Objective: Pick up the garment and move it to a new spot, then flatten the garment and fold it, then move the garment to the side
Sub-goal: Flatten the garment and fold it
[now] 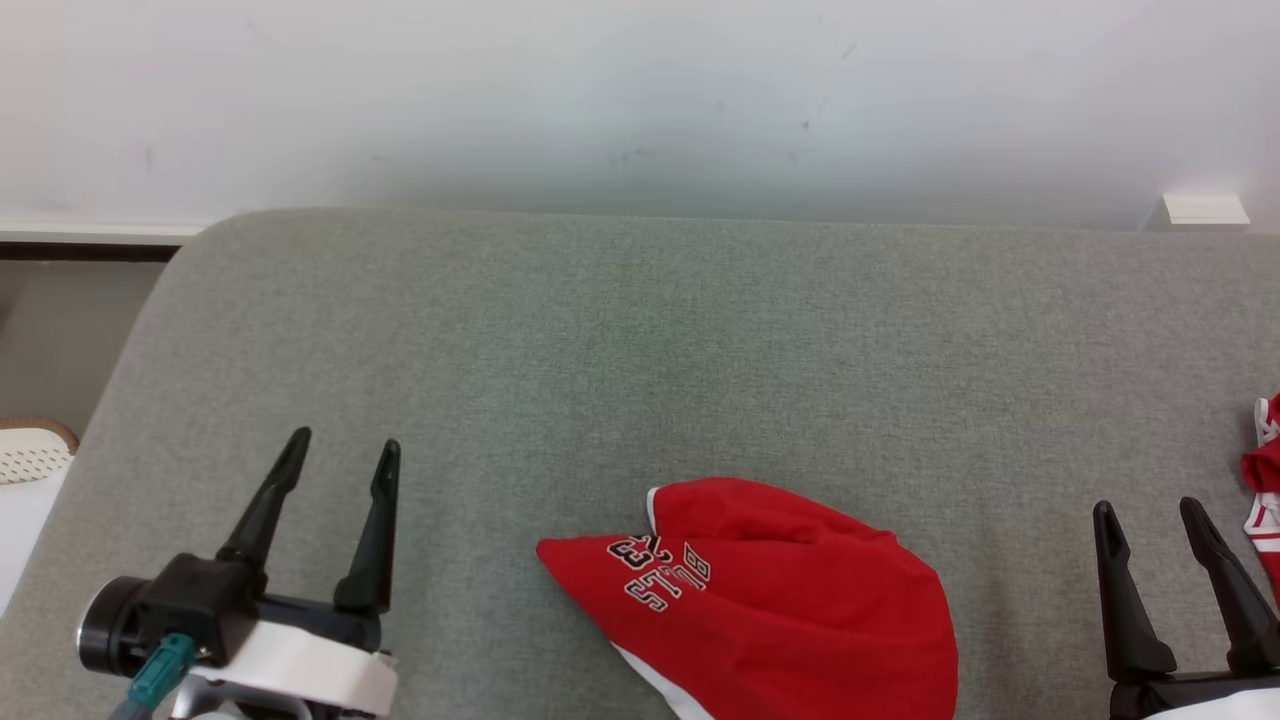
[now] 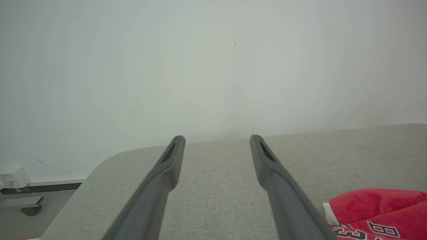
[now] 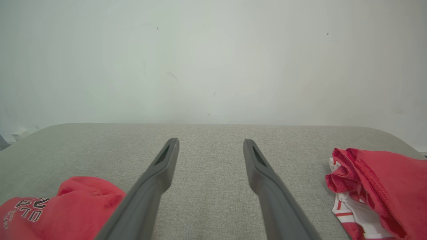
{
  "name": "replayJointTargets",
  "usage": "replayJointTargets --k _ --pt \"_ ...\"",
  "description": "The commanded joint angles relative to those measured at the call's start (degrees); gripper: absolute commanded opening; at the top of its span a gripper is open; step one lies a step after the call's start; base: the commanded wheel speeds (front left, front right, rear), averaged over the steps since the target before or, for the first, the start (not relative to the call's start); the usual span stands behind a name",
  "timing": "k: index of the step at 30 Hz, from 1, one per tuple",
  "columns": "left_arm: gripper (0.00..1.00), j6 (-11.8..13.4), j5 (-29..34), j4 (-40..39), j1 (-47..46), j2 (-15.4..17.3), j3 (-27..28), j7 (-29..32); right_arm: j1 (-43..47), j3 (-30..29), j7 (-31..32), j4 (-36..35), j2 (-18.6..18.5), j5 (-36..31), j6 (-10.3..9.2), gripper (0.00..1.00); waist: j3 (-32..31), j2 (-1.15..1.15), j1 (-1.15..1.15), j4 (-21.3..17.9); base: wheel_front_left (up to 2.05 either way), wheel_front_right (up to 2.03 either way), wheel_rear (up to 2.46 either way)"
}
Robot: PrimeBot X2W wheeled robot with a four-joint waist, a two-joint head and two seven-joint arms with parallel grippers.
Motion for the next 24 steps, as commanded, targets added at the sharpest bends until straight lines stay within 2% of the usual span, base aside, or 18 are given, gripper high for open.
replayJointTargets --k 1,14,24 --pt "1.0 -0.14 0.14 -0.37 0.71 0.48 0.13 -0.07 0.42 0.0 0.01 -0.27 -0.09 0.22 -0.17 1.0 -0.14 0.0 0.0 -0.04 0.0 0.0 0.0" --pt "1.0 0.0 -1.07 -0.39 1.31 0.01 -0.01 -0.07 1.49 1.18 1.36 -0.93 -0.06 -0.67 -0.17 1.0 -0.59 0.0 0.0 -0.17 0.0 0.0 0.0" --pt "1.0 -0.28 -1.1 -0.03 -0.09 -0.7 -0.39 -0.07 4.69 18.8 7.58 3.14 -0.11 -3.31 -0.17 1.0 1.03 0.0 0.0 0.19 0.0 0.0 0.0"
